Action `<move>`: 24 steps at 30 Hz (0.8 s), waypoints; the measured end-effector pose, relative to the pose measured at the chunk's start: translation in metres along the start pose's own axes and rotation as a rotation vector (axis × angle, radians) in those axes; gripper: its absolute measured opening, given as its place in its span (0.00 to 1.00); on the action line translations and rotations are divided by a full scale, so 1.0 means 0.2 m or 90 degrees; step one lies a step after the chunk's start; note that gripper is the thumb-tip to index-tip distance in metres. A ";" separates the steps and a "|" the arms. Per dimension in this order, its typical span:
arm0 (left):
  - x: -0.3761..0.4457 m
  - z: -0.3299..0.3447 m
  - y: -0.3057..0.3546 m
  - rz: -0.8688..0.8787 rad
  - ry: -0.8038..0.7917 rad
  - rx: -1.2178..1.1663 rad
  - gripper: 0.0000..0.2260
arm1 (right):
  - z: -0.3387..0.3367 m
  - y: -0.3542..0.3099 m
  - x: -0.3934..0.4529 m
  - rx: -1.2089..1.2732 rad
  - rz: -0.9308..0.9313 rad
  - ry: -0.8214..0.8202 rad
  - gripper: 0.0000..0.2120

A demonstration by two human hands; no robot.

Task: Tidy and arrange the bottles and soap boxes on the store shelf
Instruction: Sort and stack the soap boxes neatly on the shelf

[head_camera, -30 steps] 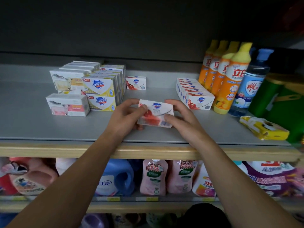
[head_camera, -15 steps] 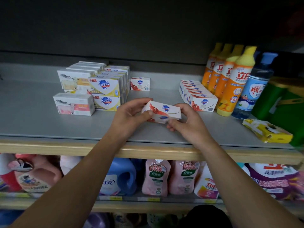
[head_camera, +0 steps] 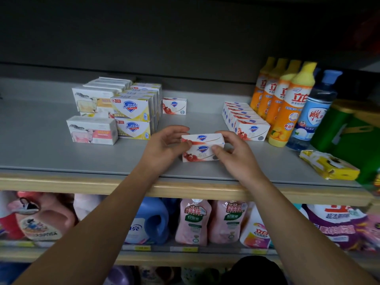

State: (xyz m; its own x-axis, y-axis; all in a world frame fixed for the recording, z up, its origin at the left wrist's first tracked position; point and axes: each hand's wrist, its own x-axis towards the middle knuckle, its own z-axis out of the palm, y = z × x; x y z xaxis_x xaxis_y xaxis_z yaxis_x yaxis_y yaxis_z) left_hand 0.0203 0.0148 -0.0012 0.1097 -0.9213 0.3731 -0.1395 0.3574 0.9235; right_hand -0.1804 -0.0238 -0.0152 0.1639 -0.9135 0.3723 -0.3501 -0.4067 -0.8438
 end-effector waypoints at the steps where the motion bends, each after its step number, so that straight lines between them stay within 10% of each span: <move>1: 0.00 0.01 0.00 0.008 0.001 0.052 0.14 | 0.01 0.00 0.00 -0.010 0.014 -0.007 0.16; 12: 0.03 0.06 0.00 0.149 -0.044 0.493 0.22 | -0.32 0.04 0.04 -0.337 0.053 0.041 0.22; 24: 0.50 0.49 0.14 0.170 0.025 0.502 0.20 | -0.53 0.29 0.04 -0.620 0.111 -0.106 0.28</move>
State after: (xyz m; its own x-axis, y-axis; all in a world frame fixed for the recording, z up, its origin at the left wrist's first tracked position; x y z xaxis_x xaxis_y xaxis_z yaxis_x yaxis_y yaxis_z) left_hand -0.0693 -0.0832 0.0526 0.0077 -0.8098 0.5866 -0.8128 0.3366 0.4754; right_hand -0.2965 -0.0560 -0.0212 0.1392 -0.9786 0.1513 -0.9716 -0.1645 -0.1699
